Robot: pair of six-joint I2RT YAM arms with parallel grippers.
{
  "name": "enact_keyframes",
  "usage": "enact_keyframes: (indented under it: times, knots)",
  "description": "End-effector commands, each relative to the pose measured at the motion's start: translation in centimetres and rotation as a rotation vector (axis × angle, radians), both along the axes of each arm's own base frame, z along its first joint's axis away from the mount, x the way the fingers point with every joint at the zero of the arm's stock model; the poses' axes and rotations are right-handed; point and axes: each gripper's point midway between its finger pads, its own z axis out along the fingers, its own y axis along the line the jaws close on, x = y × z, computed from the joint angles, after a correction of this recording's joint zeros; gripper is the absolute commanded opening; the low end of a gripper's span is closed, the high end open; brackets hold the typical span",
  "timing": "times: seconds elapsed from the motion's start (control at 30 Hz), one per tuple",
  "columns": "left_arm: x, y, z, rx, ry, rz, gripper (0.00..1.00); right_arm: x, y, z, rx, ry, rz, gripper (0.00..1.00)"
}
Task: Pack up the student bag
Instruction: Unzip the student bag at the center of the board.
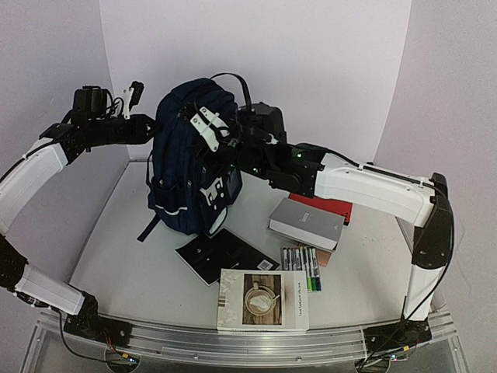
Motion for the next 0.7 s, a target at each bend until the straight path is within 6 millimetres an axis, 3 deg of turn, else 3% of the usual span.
enact_keyframes:
  times: [0.0,0.17,0.67]
  knots:
    - [-1.7,-1.6,2.4,-0.039,-0.129,-0.140,0.18,0.0,-0.2,3.1,-0.022,-0.180,-0.003,0.53]
    - [-3.0,-2.5,2.6,-0.071,-0.132,-0.225,0.01,0.5,-0.1,3.8,-0.051,-0.269,-0.020,0.53]
    - [-5.1,-3.5,3.1,-0.148,-0.126,-0.320,0.00,1.9,2.8,3.9,-0.061,-0.332,-0.024,0.56]
